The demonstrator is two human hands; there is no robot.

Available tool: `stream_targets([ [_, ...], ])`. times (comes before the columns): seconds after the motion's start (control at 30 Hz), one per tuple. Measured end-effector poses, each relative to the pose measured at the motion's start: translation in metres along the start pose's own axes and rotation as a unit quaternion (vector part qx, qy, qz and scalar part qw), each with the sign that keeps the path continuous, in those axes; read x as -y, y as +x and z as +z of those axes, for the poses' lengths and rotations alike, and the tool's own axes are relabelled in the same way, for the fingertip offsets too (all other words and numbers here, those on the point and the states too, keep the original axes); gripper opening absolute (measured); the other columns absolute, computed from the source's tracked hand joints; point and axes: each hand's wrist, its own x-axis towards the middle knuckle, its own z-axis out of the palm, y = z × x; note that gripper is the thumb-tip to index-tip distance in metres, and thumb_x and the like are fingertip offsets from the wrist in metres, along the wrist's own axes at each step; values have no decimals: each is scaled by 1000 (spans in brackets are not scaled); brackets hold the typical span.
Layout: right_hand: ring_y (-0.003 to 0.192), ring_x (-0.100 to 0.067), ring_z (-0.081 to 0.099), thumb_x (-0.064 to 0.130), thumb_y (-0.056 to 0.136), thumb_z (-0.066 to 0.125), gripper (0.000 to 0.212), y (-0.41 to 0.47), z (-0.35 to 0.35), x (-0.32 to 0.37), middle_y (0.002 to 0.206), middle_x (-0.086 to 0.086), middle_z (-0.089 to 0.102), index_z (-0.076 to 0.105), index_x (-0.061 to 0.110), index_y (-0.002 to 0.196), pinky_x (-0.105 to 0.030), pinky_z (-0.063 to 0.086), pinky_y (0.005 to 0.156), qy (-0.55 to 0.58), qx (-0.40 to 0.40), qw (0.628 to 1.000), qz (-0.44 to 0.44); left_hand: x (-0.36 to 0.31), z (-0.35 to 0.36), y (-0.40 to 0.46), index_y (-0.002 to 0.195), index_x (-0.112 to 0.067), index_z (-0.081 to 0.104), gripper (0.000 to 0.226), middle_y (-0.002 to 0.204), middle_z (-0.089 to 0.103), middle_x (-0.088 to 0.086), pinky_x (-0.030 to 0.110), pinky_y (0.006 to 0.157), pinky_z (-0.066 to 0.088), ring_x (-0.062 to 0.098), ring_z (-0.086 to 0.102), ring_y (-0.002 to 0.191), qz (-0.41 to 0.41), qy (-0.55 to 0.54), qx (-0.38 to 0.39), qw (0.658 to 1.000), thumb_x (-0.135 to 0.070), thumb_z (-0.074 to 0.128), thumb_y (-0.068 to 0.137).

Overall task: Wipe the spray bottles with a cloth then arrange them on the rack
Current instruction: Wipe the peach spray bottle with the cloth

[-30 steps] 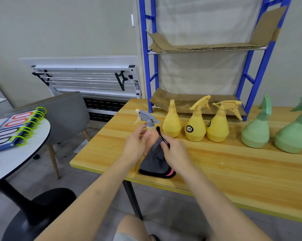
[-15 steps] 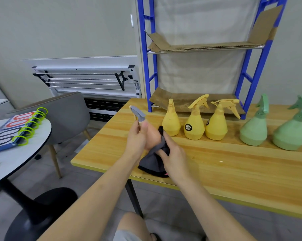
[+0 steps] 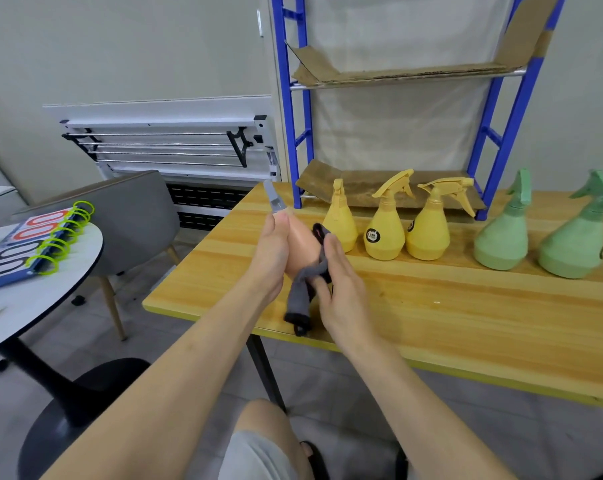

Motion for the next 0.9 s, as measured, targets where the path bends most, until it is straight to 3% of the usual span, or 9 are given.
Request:
stream_targets([
  [0.17,133,8,46,8,107,48,53,14,-9,7,156,4,44,34,13,158,-14,40,110,57,27,998,10,-15,-5,-4,128,-13,56,36,121,66,16,44,94,57,25,66,106,31,4,16,999,-38,36,111],
  [0.27,132,-28,56,3,107,43,40,34,-8,16,142,-22,56,46,-7,145,-32,44,111,-2,69,997,-14,-17,-3,-1,120,-10,59,34,101,71,9,33,81,58,14,70,86,38,-9,9,999,-34,36,112],
  [0.3,131,-37,56,2,105,46,38,29,-8,11,138,-25,58,50,-9,141,-28,46,106,27,42,999,10,-16,0,-1,123,-8,58,36,98,71,6,32,78,59,13,70,84,41,-16,0,999,-35,37,112],
  [0.37,124,-32,61,-1,100,52,39,14,-6,8,132,-18,64,54,-6,138,-18,51,96,21,-5,999,29,-15,4,2,131,-8,49,40,108,68,6,34,84,60,15,70,94,53,5,-15,998,-41,40,109],
  [0.47,111,-18,69,20,101,59,30,4,-2,-7,112,-4,74,67,6,126,-34,52,103,-35,-113,993,-17,-9,10,-1,133,-12,39,51,126,59,14,48,95,59,26,65,114,86,73,-1,994,-48,54,100],
  [0.57,95,-16,70,29,107,54,29,10,-9,4,87,0,74,71,6,106,-32,54,92,73,-151,986,-20,-10,17,7,131,-9,40,52,127,58,22,55,94,58,35,64,115,100,59,11,993,-43,57,95],
  [0.7,100,-15,70,27,104,61,26,21,-12,10,100,-3,73,70,5,115,-30,56,90,60,-138,988,-31,-25,21,18,141,-8,42,59,132,61,22,54,99,56,35,65,117,114,74,29,990,-43,60,98],
  [0.8,133,-10,54,21,104,56,39,14,-19,12,139,3,60,54,14,143,-23,42,111,-173,-117,966,-154,-37,24,12,143,-12,48,61,131,63,20,53,100,56,33,66,116,104,89,23,990,-46,61,95],
  [0.9,153,-14,29,6,100,57,60,10,-15,16,164,-4,34,38,9,157,-26,25,125,-70,-83,986,-130,-46,24,7,133,-8,57,40,120,68,18,49,97,58,31,69,109,117,70,19,990,-34,54,103],
])
